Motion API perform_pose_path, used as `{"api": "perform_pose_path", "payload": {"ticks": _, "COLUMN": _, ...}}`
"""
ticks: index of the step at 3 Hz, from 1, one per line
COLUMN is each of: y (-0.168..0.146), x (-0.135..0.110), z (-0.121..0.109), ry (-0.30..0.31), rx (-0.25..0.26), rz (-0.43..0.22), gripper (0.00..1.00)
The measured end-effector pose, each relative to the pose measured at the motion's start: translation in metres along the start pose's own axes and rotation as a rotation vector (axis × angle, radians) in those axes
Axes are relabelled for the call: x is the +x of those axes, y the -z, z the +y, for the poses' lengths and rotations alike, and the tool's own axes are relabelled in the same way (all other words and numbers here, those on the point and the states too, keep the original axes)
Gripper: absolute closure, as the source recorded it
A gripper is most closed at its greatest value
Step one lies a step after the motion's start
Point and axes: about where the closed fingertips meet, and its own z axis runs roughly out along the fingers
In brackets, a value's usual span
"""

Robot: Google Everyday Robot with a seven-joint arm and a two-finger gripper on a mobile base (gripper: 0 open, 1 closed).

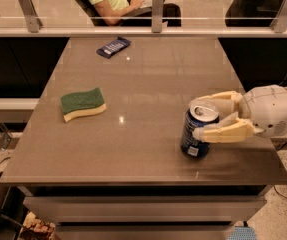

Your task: Move pepsi can near rxbar blueberry

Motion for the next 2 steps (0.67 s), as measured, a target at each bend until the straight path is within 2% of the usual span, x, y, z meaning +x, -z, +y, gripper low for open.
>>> {"api": "perform_pose_path", "payload": {"ticks": 1, "y": -0.0017, "x": -0.0011, "z": 0.0003, "ry": 0.002, "rx": -0.003, "rz": 0.001, "gripper": 0.87}}
{"api": "perform_pose_path", "payload": {"ticks": 2, "y": -0.0036, "x": -0.0023, "z": 0.0007, "ry": 0.004, "rx": -0.006, "rz": 0.001, "gripper": 1.00}}
